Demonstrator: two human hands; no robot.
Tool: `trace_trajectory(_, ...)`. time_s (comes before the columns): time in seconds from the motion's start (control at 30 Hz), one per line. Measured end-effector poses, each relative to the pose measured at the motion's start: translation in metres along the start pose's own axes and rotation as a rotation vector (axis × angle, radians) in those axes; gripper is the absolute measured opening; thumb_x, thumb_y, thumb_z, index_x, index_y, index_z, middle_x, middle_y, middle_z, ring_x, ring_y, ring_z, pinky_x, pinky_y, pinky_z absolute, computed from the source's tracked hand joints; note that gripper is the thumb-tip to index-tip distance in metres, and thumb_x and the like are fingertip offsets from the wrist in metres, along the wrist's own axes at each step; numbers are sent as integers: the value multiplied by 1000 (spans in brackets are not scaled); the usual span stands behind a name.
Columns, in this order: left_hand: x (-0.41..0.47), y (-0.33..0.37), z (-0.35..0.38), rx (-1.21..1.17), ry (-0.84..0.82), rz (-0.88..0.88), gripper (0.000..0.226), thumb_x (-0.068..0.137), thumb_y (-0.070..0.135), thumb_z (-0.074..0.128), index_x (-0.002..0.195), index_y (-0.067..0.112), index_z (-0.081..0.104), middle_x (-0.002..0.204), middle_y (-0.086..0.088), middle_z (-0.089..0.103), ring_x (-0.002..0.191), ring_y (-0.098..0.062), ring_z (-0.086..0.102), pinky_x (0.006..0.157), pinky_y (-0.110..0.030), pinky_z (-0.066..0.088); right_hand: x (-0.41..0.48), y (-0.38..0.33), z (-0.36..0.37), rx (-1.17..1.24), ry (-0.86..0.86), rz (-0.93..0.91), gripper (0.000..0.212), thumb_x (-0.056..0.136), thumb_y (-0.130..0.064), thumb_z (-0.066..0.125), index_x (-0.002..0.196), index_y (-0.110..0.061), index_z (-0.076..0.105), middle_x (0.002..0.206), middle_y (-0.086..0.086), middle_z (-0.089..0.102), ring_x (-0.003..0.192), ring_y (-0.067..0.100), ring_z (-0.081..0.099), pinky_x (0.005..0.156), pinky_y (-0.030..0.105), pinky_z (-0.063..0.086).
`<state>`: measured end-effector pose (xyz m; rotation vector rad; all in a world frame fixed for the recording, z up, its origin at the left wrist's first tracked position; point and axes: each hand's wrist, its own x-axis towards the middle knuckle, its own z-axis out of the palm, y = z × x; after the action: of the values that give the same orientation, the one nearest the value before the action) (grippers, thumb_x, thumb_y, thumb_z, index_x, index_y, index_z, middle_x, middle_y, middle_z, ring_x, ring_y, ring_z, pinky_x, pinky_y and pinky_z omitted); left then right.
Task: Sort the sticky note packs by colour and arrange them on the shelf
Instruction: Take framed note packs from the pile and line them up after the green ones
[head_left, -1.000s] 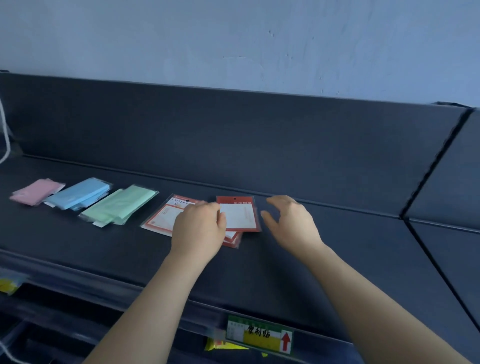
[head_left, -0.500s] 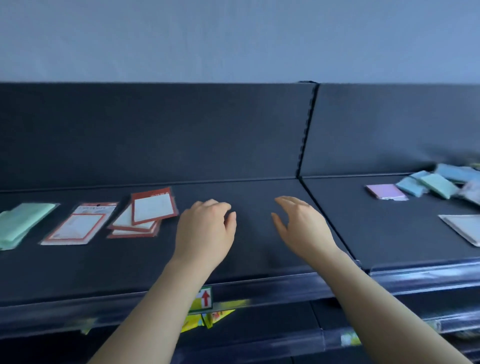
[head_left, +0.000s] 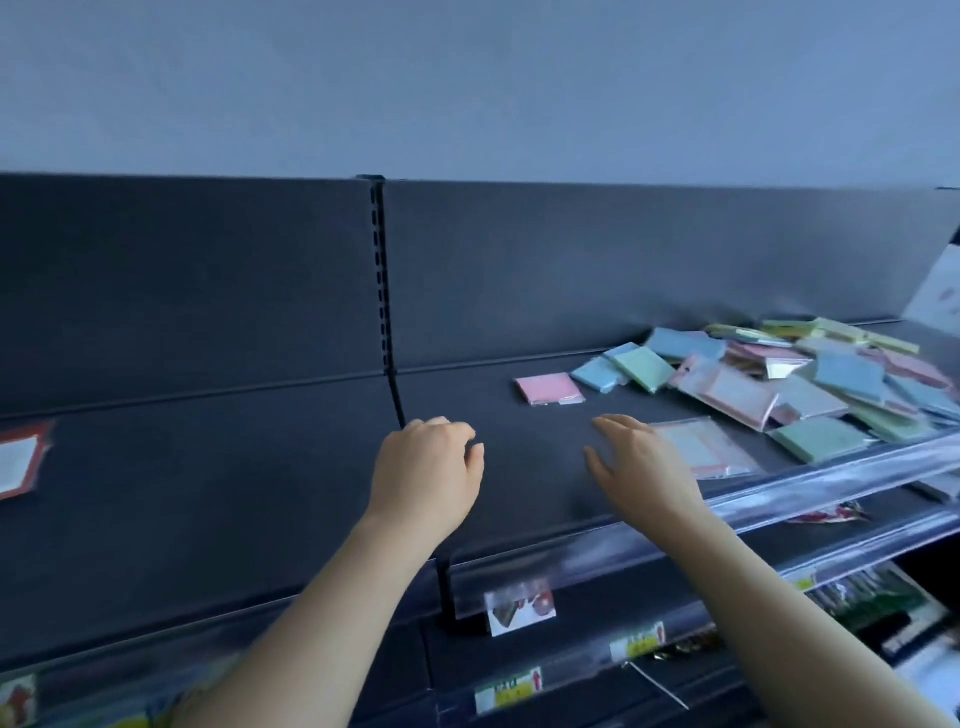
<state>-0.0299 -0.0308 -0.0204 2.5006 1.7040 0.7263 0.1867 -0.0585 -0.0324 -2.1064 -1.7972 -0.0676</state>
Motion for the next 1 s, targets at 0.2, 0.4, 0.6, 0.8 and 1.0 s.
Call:
trace_trajectory(0.2,44,94,53,25,-110,58,29,98,34,43,97,14,64,95,0,62,92,-24,54,74,-32,43,14,113,-10,-146,-33,86,27,95,-32,44,101,-10,59,112,7,60,107,28,56,81,33,42)
trace_trajectory(0.4,75,150,91,-21,-383,87,37,99,43,42,116,13,55,119,-4,55,116,-27,50,91,-38,43,20,165,-7,-15,-92,-56,17,93,-16,41,85,-12,56,95,1,61,90,25,57,67,35,44)
trace_trajectory(0.6,100,173,103,-51,-517,38,74,81,59,65,137,15,45,140,-2,41,128,-23,40,103,-39,39,35,177,-13,208,-130,-162,19,94,-17,46,79,-12,57,83,-3,58,80,21,55,72,42,49)
trace_trajectory(0.8,113,173,102,-114,-622,-128,68,69,54,80,120,18,52,116,0,58,102,-19,57,93,-37,48,79,210,-31,20,-150,104,56,94,-28,53,143,-6,34,153,12,28,139,29,28,111,38,28)
trace_trajectory(1.0,111,166,105,-161,-608,-177,59,67,55,80,107,20,53,106,4,61,95,-17,59,88,-37,50,113,226,-38,-37,-340,204,72,89,-36,57,145,-8,21,148,16,29,136,35,29,109,41,27)
